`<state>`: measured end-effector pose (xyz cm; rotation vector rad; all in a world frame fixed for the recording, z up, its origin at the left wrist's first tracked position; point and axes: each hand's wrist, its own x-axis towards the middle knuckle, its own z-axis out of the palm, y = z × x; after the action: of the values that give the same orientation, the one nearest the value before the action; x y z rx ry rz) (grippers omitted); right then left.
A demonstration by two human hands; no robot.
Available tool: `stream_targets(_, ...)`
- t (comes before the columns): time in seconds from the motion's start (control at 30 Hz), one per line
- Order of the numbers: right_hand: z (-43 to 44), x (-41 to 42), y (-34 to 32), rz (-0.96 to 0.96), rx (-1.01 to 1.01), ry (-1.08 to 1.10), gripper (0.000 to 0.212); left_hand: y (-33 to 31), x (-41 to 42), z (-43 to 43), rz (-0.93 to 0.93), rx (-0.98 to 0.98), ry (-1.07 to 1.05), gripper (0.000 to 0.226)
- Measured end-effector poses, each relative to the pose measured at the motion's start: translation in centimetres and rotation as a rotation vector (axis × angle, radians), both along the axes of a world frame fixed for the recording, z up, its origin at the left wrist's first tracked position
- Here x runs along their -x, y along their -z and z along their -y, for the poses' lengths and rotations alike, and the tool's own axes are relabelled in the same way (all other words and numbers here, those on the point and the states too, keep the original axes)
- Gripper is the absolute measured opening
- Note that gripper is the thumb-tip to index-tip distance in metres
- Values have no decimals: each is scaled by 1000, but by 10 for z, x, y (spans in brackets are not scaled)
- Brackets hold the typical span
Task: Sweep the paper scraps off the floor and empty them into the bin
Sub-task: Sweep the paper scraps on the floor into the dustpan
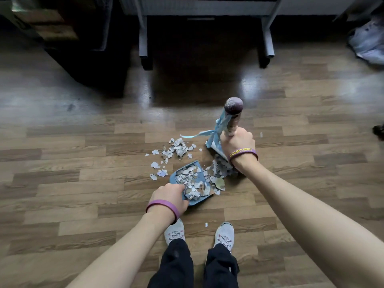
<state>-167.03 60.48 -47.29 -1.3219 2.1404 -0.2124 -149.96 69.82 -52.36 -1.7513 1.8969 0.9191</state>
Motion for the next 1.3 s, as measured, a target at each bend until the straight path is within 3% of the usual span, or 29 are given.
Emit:
stream_targets(0.13,-8,-27,-28,120,61,96,65,-1,-7,0,-2,3,-15,27)
stream_targets(0.2,-7,-32,-33,175,59,138,54,-2,-10,-2,-1,-3,-17,27)
stream_targets(0.27,-4,-34,-30,221,75,197,25,-1,-12,-4,-3,-11,-14,25)
stream_targets(0.4,-4,-32,-25,312,92,292,18,0,-19,-8,-13,-11,-15,21)
stream_targets(0.73,37,-54,-71,274,238,104,25,-19,-61,-10,-20,16,-363,20)
stream_targets(0.9,68,-86,-79,207,202,-50,19,-22,-97,-9,15,49,-529,22)
stream_targets(1.3,38,-173,-18,76,-27,-572,26,-2,-148,-15,110,60,-540,24)
